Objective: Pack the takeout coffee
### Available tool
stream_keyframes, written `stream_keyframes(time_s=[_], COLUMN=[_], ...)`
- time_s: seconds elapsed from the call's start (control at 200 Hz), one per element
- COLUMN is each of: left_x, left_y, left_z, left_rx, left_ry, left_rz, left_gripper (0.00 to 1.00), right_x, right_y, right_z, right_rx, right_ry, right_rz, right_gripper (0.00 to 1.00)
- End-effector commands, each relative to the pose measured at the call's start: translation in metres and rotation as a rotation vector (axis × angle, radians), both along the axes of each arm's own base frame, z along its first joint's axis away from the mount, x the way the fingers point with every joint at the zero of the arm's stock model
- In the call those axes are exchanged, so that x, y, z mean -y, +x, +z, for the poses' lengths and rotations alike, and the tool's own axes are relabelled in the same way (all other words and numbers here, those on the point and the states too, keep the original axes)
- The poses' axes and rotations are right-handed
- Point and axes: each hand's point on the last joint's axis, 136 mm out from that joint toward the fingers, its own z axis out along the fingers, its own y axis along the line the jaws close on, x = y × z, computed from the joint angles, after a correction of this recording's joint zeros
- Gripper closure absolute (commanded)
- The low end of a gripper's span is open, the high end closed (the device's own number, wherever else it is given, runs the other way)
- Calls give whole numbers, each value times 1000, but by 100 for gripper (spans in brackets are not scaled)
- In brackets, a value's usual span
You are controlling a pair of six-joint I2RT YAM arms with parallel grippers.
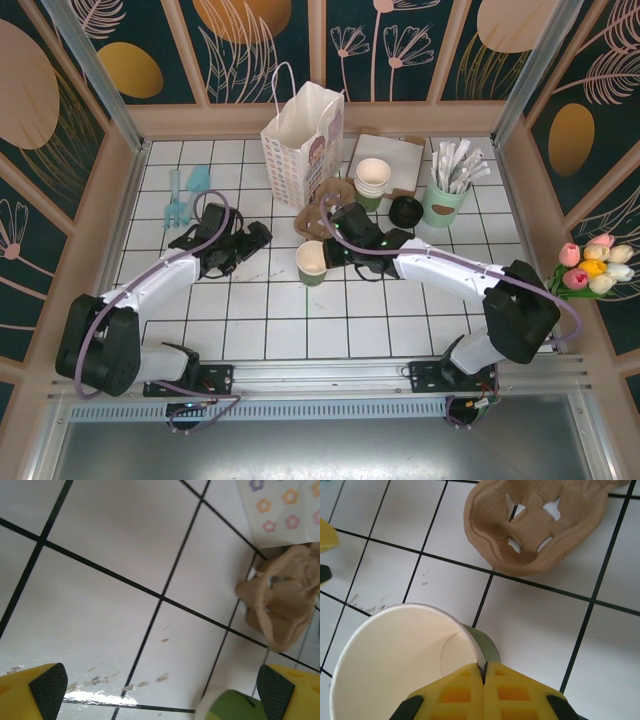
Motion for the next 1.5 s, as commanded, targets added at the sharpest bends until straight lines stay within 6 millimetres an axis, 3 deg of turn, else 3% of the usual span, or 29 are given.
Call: stream_keyframes(time_s=[0.0,0.145,0.405,0.966,1.141,1.321,1.496], left_x=[20,40,71,89,91,92,92], left_y=[9,8,-10,-23,-20,-16,-12], left_z=[39,77,110,100,99,98,96], left_rx=[154,294,398,343,338,339,345], left_ry=[-129,-232,-374,-376,-377,-373,-380], left_rz=[-59,-176,-395,-532,-535,-536,-509], left_gripper=[1,1,1,1,1,1,1], right_x=[-4,-2,2,-3,-1,8,33], right_y=[4,7,13,18,19,20,28], right_z=[-1,-5,-3,7,24,41,55], right_rx=[12,8,9,16,39,74,89], right_ry=[-11,-33,-64,-72,-38,-11,73], right_rz=[-29,-53,-102,-96,-119,-153,-274], right_gripper=[98,97,94,79,69,58,44])
